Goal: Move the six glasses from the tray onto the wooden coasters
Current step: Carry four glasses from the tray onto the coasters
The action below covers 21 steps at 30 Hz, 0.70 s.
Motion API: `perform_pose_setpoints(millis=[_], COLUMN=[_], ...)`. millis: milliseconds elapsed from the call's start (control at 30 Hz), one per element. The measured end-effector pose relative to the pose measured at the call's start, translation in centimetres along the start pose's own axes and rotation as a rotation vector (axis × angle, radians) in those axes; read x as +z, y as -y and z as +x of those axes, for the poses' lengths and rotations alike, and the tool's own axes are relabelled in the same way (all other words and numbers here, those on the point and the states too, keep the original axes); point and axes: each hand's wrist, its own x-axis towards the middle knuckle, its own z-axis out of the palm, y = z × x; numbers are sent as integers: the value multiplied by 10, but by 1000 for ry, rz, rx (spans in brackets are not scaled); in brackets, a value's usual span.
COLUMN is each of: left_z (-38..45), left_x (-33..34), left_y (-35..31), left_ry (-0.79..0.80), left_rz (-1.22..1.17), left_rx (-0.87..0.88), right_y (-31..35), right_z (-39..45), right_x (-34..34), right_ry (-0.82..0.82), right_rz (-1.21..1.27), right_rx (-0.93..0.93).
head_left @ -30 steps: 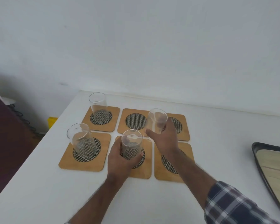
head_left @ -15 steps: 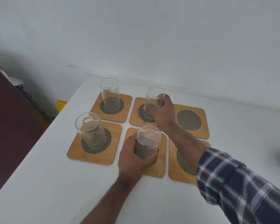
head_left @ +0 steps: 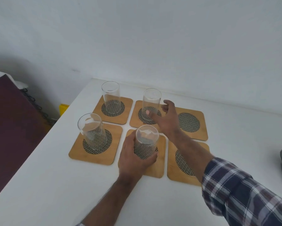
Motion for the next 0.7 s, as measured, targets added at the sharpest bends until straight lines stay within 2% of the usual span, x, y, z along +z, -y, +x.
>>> perform_pose_setpoints(millis=[167,367,467,567,700], left_z=[-8,-46,-70,-97,-127], left_x=[-9,-16,-10,11,50], left_y=[-6,-21,-47,-79,-116], left_ry=[-36,-281,-368,-290,-90], left_rz=[34,78,91,69,-11], left_rx=[79,85,285,461,377], right_y=[-5,-10,-11,-16,-27], right_z=[-44,-104,-135,-166,-197], right_x=[-47,-113,-148,-184,-240], right_ry=[-97,-219,-277,-311,-370], right_rz=[18,126,130,110,66], right_rx=[-20,-7,-19,-39,-33])
